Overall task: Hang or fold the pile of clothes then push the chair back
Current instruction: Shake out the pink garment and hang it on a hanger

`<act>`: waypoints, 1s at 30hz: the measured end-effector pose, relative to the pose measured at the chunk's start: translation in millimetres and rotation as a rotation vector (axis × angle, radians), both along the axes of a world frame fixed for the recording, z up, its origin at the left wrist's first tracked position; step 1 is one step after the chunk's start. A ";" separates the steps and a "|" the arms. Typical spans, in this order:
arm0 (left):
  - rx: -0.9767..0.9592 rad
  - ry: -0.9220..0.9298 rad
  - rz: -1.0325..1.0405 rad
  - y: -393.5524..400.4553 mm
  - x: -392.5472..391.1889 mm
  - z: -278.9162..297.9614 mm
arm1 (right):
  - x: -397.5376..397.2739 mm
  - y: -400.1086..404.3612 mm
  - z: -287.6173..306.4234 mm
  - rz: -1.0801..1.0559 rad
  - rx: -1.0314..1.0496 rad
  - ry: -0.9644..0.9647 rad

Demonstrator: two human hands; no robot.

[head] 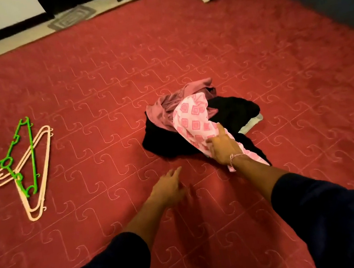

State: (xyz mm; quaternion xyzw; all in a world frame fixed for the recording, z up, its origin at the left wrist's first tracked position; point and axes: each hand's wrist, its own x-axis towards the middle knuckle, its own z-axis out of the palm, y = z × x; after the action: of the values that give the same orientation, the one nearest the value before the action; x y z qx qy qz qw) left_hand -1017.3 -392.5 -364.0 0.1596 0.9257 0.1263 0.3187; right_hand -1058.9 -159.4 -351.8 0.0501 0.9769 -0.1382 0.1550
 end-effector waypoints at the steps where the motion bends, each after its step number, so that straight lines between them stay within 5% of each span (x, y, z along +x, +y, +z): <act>1: -0.012 -0.037 0.002 -5.1 5.5 -12.8 | -2.3 0.6 -6.6 0.000 -0.003 0.054; 8: 0.149 -0.061 0.230 8.8 -10.7 -12.8 | 2.1 -13.8 -0.6 -0.053 -0.020 0.320; 14: 0.669 -0.213 0.817 43.7 -50.2 27.7 | 21.8 -47.0 22.7 -0.455 -0.584 0.210; 17: 0.854 -0.349 0.994 43.4 -46.8 41.3 | 43.5 -60.6 32.8 -0.304 -0.824 0.078; 22: 0.827 -0.475 1.199 22.7 -27.9 55.0 | 83.9 -73.0 47.7 -0.008 -1.003 -0.167; 27: 0.958 -0.588 1.142 0.7 -2.7 100.6 | 97.5 -71.8 65.3 -0.118 -0.886 -0.123; 30: 1.046 -0.668 1.023 -18.5 9.2 135.7 | 100.9 -73.6 92.3 -0.287 -1.089 -0.149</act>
State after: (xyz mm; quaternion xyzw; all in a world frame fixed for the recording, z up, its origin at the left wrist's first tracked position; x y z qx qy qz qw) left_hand -1008.2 -410.9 -228.3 -0.2017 0.5611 0.7148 0.3654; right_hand -958.0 -233.0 -259.5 0.1046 0.7346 -0.6378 0.2065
